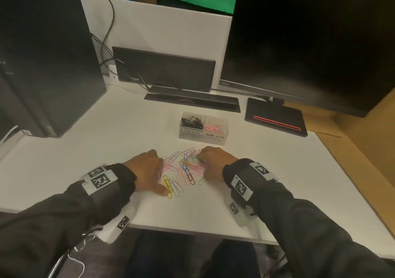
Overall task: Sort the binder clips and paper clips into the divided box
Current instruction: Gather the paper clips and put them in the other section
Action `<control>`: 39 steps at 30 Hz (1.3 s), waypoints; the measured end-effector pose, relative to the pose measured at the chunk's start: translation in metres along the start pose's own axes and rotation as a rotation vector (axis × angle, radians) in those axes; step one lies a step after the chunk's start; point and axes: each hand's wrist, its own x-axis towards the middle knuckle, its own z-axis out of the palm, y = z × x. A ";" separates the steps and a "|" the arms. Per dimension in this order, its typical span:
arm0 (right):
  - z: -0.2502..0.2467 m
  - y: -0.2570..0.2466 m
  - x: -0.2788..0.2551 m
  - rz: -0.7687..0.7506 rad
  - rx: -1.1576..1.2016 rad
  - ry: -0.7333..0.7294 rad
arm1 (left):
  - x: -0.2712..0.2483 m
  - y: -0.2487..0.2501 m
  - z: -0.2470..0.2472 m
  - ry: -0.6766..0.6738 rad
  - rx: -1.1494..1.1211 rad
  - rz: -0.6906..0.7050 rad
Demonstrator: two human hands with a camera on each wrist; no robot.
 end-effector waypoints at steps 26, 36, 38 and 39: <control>-0.004 -0.004 0.014 -0.032 0.019 0.072 | 0.050 0.047 -0.026 0.143 -0.013 0.058; -0.002 0.006 0.019 0.050 0.064 0.197 | 0.061 0.035 -0.019 0.227 -0.046 0.049; -0.002 0.011 0.017 0.077 0.100 0.206 | 0.063 0.035 -0.018 0.243 -0.028 0.061; -0.003 0.013 0.015 0.085 0.128 0.212 | 0.064 0.035 -0.018 0.256 -0.016 0.067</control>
